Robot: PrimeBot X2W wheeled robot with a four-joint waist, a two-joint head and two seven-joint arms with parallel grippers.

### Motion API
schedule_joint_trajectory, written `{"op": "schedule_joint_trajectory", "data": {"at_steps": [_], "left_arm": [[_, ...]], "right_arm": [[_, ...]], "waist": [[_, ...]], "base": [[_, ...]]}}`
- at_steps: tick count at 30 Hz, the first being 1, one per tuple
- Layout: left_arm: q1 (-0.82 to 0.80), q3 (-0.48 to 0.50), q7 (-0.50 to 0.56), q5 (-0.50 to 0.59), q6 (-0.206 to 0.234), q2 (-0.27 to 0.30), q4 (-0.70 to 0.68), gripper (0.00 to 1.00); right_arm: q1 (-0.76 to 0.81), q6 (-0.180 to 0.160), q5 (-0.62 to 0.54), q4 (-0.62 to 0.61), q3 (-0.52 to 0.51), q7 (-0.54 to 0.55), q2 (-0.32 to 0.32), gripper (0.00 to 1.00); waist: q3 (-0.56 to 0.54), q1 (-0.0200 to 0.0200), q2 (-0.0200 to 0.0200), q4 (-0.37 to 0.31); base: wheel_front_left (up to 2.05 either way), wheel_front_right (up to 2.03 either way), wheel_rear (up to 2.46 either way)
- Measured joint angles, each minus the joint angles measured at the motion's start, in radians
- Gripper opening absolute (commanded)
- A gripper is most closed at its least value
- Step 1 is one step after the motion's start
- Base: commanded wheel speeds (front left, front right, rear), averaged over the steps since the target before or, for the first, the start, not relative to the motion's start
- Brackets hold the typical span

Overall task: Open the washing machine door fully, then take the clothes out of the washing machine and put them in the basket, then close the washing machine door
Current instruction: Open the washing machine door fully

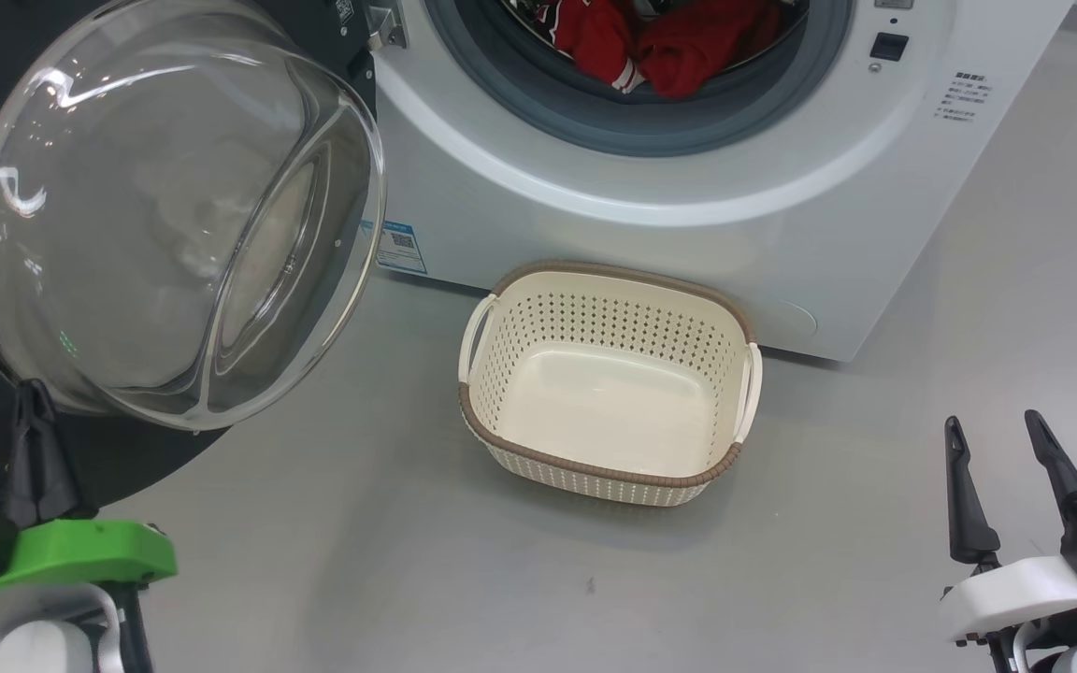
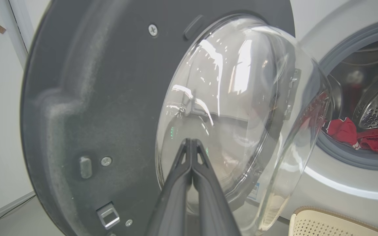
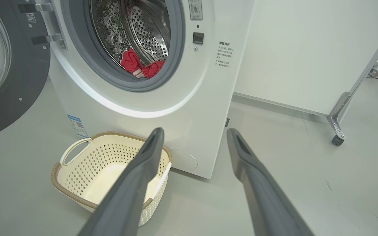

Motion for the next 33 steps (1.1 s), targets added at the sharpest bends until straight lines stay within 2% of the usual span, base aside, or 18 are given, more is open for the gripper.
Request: {"op": "schedule_joint_trajectory", "data": {"at_steps": [4, 11, 28, 29, 30, 31, 33], "left_arm": [[0.042, -0.045, -0.005, 0.016, -0.006, -0.01, -0.051, 0.0], [0.111, -0.168, 0.004, 0.021, -0.057, -0.027, -0.082, 0.0], [0.164, -0.258, 0.058, 0.026, -0.061, -0.028, -0.097, 0.0], [0.165, -0.26, 0.058, 0.026, -0.06, -0.028, -0.097, 0.03], [0.165, -0.26, 0.058, 0.026, -0.06, -0.028, -0.097, 0.11], [0.165, -0.261, 0.059, 0.027, -0.058, -0.028, -0.097, 0.29], [0.166, -0.261, 0.066, 0.027, -0.052, -0.028, -0.097, 0.51]], "right_arm": [[0.0, 0.0, 0.0, 0.005, 0.009, -0.005, 0.007, 1.0], [-0.004, 0.002, 0.0, 0.024, 0.031, -0.009, 0.026, 1.0], [-0.024, 0.018, 0.0, 0.055, 0.066, -0.025, 0.047, 1.0], [-0.024, 0.021, 0.0, 0.055, 0.067, -0.025, 0.048, 1.0], [-0.025, 0.022, 0.0, 0.055, 0.068, -0.025, 0.049, 1.0], [-0.025, 0.022, 0.0, 0.055, 0.068, -0.025, 0.05, 1.0], [-0.025, 0.022, 0.0, 0.056, 0.069, -0.026, 0.052, 1.0]], "waist": [[-0.008, 0.0, 0.0, -0.016], [-0.025, 0.0, 0.0, -0.058], [-0.062, 0.0, 0.0, -0.22], [-0.064, 0.0, 0.0, -0.23], [-0.065, 0.0, 0.0, -0.239], [-0.066, 0.0, 0.0, -0.248], [-0.07, 0.0, 0.0, -0.265]], "base": [[0.0, 0.0, 0.0], [0.0, 0.0, 0.0], [0.0, 0.0, 0.0], [0.0, 0.0, 0.0], [0.0, 0.0, 0.0], [0.0, 0.0, 0.0], [0.0, 0.0, 0.0]]}}
